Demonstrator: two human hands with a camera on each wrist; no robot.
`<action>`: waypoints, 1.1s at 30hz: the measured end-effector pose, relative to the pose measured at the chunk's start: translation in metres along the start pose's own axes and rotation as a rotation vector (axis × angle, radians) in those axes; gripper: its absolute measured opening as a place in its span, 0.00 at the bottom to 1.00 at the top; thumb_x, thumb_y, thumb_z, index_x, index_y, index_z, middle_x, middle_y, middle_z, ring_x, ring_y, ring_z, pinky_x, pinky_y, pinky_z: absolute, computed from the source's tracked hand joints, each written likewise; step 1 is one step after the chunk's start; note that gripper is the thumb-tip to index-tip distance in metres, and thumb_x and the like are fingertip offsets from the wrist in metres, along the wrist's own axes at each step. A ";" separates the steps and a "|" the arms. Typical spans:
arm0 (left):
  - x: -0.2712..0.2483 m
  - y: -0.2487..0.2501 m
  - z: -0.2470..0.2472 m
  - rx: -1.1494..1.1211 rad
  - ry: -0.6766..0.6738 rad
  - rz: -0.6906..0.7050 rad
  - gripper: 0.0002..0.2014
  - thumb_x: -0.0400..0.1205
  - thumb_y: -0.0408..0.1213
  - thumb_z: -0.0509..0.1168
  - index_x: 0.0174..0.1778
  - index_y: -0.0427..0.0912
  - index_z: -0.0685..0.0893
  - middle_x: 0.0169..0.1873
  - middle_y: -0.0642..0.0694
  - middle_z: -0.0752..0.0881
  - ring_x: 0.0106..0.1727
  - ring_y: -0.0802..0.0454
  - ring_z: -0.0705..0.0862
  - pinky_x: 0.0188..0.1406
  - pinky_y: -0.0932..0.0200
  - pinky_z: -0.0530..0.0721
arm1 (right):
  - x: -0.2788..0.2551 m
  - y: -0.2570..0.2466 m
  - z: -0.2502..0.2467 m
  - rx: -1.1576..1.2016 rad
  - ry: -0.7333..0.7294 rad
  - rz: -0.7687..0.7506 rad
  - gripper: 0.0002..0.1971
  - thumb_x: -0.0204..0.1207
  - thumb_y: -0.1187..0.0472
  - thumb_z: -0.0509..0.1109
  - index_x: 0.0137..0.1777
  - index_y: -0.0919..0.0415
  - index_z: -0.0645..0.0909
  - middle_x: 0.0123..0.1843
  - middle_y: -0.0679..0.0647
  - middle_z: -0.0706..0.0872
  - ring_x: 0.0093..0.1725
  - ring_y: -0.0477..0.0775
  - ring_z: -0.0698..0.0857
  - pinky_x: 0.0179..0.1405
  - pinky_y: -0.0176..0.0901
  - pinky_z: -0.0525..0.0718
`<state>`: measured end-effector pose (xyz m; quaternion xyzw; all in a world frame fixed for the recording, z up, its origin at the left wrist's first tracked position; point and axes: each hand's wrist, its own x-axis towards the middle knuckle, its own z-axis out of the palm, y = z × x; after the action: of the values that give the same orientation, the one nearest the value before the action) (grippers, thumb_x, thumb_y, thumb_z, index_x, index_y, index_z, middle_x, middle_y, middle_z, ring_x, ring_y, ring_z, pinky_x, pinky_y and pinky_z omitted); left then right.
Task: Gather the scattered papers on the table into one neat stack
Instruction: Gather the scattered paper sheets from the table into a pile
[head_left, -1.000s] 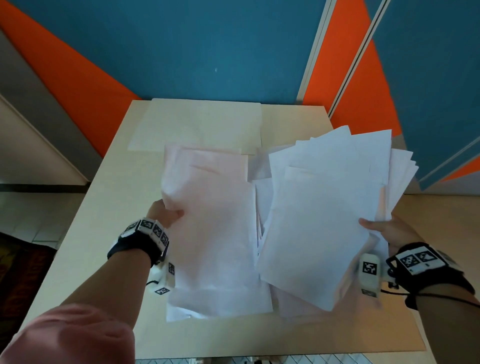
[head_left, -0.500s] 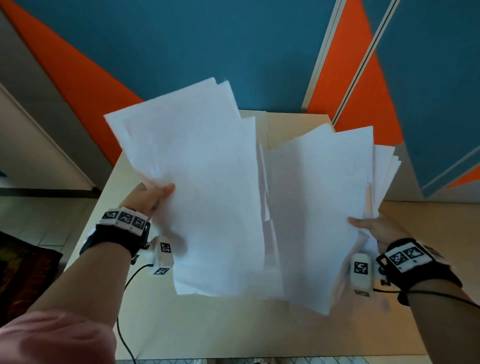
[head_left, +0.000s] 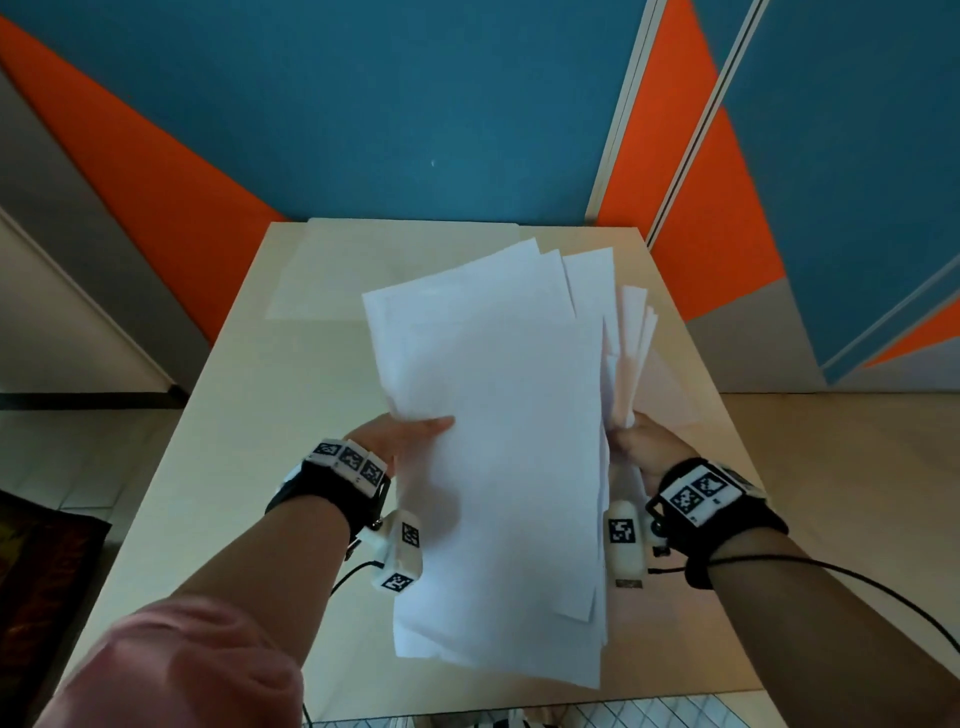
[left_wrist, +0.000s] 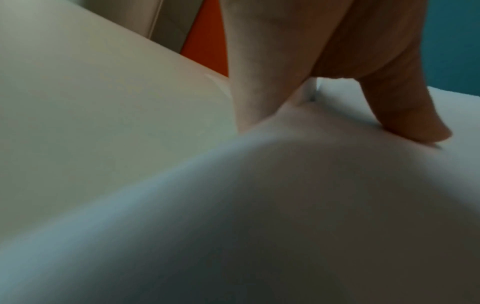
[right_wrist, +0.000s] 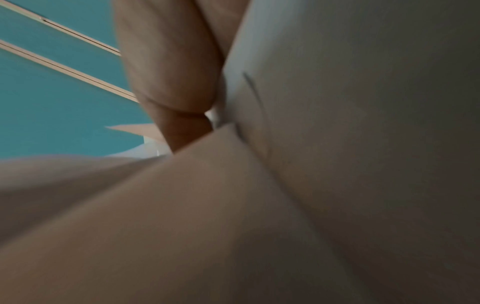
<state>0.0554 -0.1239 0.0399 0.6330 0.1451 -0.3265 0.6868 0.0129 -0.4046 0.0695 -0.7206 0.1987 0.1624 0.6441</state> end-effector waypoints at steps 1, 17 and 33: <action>-0.001 -0.002 -0.001 0.001 0.009 -0.015 0.32 0.57 0.41 0.83 0.57 0.37 0.87 0.55 0.37 0.89 0.56 0.41 0.88 0.64 0.46 0.81 | 0.001 0.001 0.001 0.013 -0.008 0.010 0.16 0.74 0.78 0.63 0.61 0.72 0.80 0.46 0.59 0.87 0.46 0.58 0.85 0.49 0.45 0.85; -0.007 -0.019 -0.014 -0.075 0.036 0.093 0.40 0.37 0.45 0.87 0.47 0.36 0.87 0.35 0.41 0.91 0.32 0.45 0.90 0.25 0.57 0.86 | 0.009 0.007 0.010 0.035 -0.075 -0.034 0.25 0.71 0.80 0.68 0.68 0.67 0.75 0.65 0.62 0.82 0.61 0.58 0.81 0.66 0.51 0.77; -0.005 -0.045 -0.056 0.054 0.660 0.059 0.20 0.75 0.33 0.71 0.61 0.31 0.80 0.58 0.35 0.84 0.57 0.37 0.83 0.65 0.43 0.77 | 0.094 0.033 -0.103 -0.353 0.470 0.034 0.15 0.75 0.63 0.70 0.60 0.65 0.81 0.55 0.62 0.85 0.56 0.61 0.83 0.56 0.46 0.78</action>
<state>0.0350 -0.0683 -0.0011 0.7264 0.3329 -0.0874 0.5949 0.0756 -0.5169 0.0074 -0.8361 0.3229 0.0339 0.4422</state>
